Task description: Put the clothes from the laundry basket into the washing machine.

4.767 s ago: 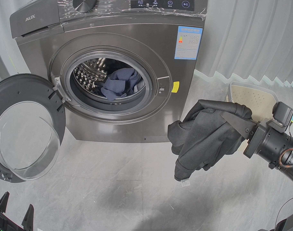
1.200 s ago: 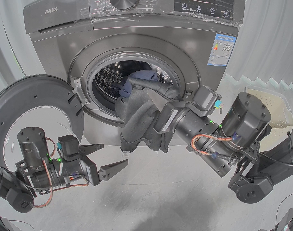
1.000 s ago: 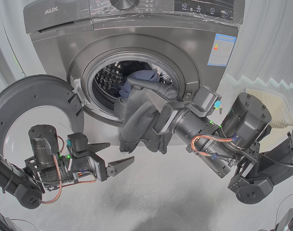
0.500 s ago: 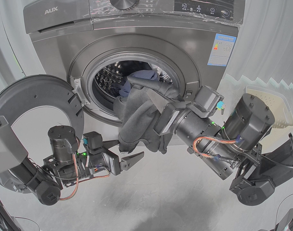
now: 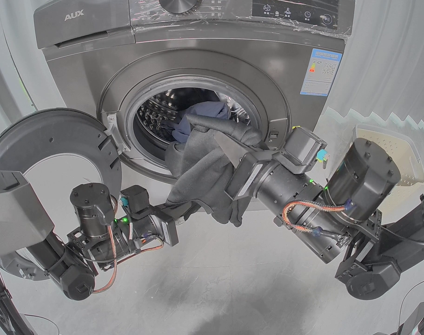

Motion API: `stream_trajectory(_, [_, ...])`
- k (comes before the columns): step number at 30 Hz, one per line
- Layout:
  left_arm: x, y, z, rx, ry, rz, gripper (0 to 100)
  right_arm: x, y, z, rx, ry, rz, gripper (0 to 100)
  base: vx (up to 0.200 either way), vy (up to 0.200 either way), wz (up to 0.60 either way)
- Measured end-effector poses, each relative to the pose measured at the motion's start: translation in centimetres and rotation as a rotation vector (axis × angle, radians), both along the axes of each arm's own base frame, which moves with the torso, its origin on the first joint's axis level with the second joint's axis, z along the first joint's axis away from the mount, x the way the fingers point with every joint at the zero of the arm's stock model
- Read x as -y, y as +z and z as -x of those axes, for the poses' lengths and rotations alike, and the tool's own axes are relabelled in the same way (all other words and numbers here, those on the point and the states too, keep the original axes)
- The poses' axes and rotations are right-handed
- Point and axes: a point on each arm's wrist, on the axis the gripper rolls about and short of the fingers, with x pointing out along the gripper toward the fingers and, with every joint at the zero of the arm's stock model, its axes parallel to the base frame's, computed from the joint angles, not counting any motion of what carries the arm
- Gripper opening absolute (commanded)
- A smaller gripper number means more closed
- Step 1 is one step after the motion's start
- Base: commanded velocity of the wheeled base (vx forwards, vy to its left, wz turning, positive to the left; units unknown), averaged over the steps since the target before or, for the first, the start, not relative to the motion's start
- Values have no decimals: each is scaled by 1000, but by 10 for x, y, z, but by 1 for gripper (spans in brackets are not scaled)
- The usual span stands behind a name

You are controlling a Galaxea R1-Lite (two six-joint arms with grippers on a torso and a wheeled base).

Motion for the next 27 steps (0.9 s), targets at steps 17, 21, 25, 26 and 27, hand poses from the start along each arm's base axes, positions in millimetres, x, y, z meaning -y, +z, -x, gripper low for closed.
stream_trajectory(17, [-18,36,76,129,-146,79,0,5,-29,3,-67,0,91,100,0,0,0])
stream_trajectory(21, [-18,51,76,185,-151,113,0,5,-37,3,-87,0,120,100,0,0,0])
stream_trajectory(25, [-20,58,71,206,-133,133,0,6,-46,4,-106,-1,152,100,0,0,0])
stream_trajectory(26, [-20,59,70,207,-126,137,0,7,-48,4,-111,0,161,100,0,0,0])
stream_trajectory(27, [-21,59,69,207,-120,142,0,7,-50,4,-116,-1,169,100,0,0,0])
